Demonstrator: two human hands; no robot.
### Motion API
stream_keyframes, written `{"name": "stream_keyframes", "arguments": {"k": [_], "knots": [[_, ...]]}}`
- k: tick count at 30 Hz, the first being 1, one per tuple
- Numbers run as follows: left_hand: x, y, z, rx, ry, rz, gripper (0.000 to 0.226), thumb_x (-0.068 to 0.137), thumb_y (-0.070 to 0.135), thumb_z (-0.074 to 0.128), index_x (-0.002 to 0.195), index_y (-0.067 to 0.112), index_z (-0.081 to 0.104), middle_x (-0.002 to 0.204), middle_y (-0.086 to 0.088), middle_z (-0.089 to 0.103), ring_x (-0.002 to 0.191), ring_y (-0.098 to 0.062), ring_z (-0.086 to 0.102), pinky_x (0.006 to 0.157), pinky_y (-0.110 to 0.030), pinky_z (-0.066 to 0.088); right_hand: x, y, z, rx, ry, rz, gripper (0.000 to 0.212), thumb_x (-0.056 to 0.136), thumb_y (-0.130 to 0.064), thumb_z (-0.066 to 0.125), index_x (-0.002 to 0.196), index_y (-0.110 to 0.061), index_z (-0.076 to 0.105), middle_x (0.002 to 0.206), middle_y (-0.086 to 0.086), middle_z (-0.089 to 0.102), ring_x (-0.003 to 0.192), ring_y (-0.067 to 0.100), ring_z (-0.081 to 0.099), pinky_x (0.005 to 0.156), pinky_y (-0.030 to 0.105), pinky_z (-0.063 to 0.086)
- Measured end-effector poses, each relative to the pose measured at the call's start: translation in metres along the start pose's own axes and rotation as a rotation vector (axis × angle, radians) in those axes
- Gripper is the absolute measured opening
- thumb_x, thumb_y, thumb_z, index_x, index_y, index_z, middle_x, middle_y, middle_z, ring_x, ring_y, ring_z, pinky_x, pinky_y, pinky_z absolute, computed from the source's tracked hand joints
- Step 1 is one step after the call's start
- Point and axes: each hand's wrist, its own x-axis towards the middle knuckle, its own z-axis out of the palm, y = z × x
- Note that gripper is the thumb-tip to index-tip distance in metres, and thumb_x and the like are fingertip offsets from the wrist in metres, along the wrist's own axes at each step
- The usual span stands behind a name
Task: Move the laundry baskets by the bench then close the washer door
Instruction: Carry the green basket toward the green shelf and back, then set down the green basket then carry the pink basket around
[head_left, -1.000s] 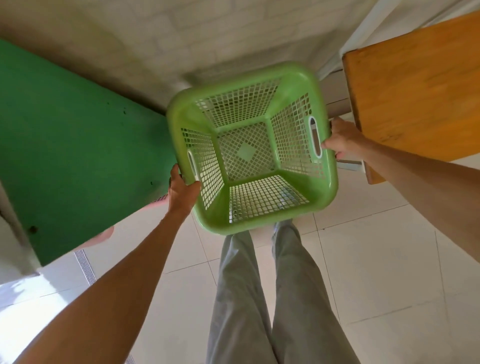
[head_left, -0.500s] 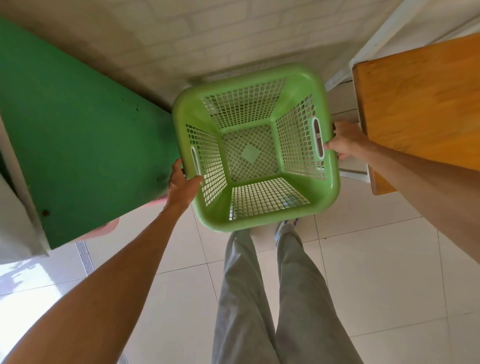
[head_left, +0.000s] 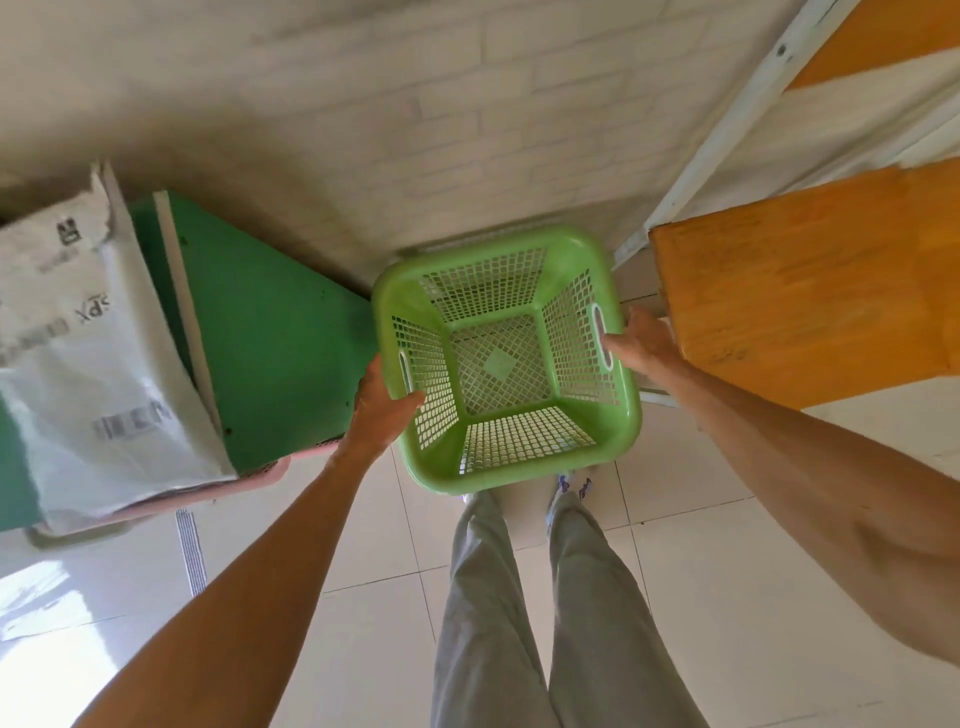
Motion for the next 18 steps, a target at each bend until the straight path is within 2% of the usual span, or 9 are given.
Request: {"name": "stream_keyframes", "arguments": {"k": [3, 5, 6, 7, 8, 10, 11, 15, 18], "knots": [[-0.057, 0.048, -0.026, 0.093, 0.015, 0.104, 0.077, 0.085, 0.011, 0.073, 0.151, 0.012, 0.033, 0.146, -0.014, 0.047, 0.110, -0.008, 0.041, 0.085, -0.014, 0.035, -0.066, -0.027, -0.029, 0.056, -0.104, -0.051, 0.046, 0.097, -0.022, 0.059, 0.138, -0.003, 0.049, 0.113, 0.013, 0.066, 0.087, 0.024, 0.069, 0.070, 0.037, 0.061], [-0.096, 0.080, -0.043, 0.181, 0.026, 0.189, 0.072, 0.084, 0.010, 0.074, 0.147, 0.010, 0.038, 0.143, -0.014, 0.051, 0.103, -0.003, 0.046, 0.068, 0.000, 0.033, -0.114, -0.040, -0.052, 0.053, -0.141, -0.126, 0.056, 0.099, -0.030, 0.055, 0.148, -0.008, 0.039, 0.135, 0.015, 0.059, 0.105, 0.030, 0.068, 0.089, 0.046, 0.058], [-0.117, 0.095, -0.050, 0.213, 0.023, 0.215, 0.073, 0.084, 0.011, 0.075, 0.147, 0.009, 0.038, 0.143, -0.013, 0.051, 0.109, -0.008, 0.051, 0.071, 0.002, 0.037, -0.136, -0.045, -0.064, 0.040, -0.151, -0.164, 0.057, 0.100, -0.032, 0.053, 0.149, -0.008, 0.036, 0.137, 0.016, 0.056, 0.106, 0.030, 0.068, 0.091, 0.047, 0.057], [-0.136, 0.108, -0.056, 0.240, 0.016, 0.235, 0.075, 0.085, 0.014, 0.076, 0.148, 0.009, 0.037, 0.146, -0.012, 0.049, 0.121, -0.018, 0.051, 0.088, -0.002, 0.039, -0.157, -0.047, -0.076, 0.019, -0.157, -0.199, 0.059, 0.101, -0.034, 0.051, 0.150, -0.007, 0.033, 0.136, 0.018, 0.056, 0.104, 0.031, 0.068, 0.090, 0.046, 0.057], [-0.153, 0.119, -0.059, 0.269, 0.014, 0.259, 0.078, 0.086, 0.018, 0.075, 0.151, 0.011, 0.033, 0.150, -0.012, 0.045, 0.133, -0.025, 0.045, 0.104, -0.016, 0.035, -0.174, -0.046, -0.087, -0.009, -0.161, -0.235, 0.060, 0.103, -0.037, 0.048, 0.151, -0.005, 0.030, 0.133, 0.019, 0.057, 0.105, 0.032, 0.067, 0.090, 0.046, 0.057], [-0.183, 0.136, -0.061, 0.325, 0.007, 0.287, 0.082, 0.088, 0.027, 0.073, 0.154, 0.013, 0.027, 0.155, -0.012, 0.038, 0.143, -0.030, 0.035, 0.118, -0.044, 0.029, -0.202, -0.041, -0.108, -0.061, -0.184, -0.284, 0.064, 0.105, -0.042, 0.042, 0.154, -0.005, 0.025, 0.136, 0.021, 0.055, 0.117, 0.036, 0.062, 0.096, 0.045, 0.054], [-0.196, 0.142, -0.060, 0.354, 0.000, 0.298, 0.083, 0.088, 0.031, 0.071, 0.156, 0.013, 0.026, 0.156, -0.013, 0.036, 0.144, -0.031, 0.034, 0.119, -0.051, 0.029, -0.213, -0.037, -0.117, -0.067, -0.199, -0.295, 0.065, 0.105, -0.043, 0.039, 0.155, -0.005, 0.024, 0.141, 0.022, 0.052, 0.125, 0.036, 0.057, 0.100, 0.045, 0.050], [-0.233, 0.159, -0.044, 0.511, -0.029, 0.336, 0.086, 0.091, 0.044, 0.065, 0.158, 0.014, 0.019, 0.162, -0.015, 0.026, 0.148, -0.033, 0.027, 0.118, -0.055, 0.028, -0.243, -0.014, -0.152, -0.096, -0.175, -0.354, 0.058, 0.106, -0.044, 0.034, 0.149, -0.005, 0.037, 0.144, 0.018, 0.051, 0.134, 0.034, 0.049, 0.108, 0.043, 0.042], [-0.249, 0.170, -0.031, 0.579, -0.038, 0.370, 0.086, 0.092, 0.050, 0.063, 0.157, 0.014, 0.020, 0.163, -0.014, 0.024, 0.149, -0.032, 0.025, 0.120, -0.054, 0.026, -0.255, 0.011, -0.175, -0.111, -0.130, -0.337, 0.061, 0.107, -0.043, 0.034, 0.153, -0.005, 0.032, 0.153, 0.016, 0.043, 0.141, 0.032, 0.042, 0.112, 0.042, 0.038]]}}
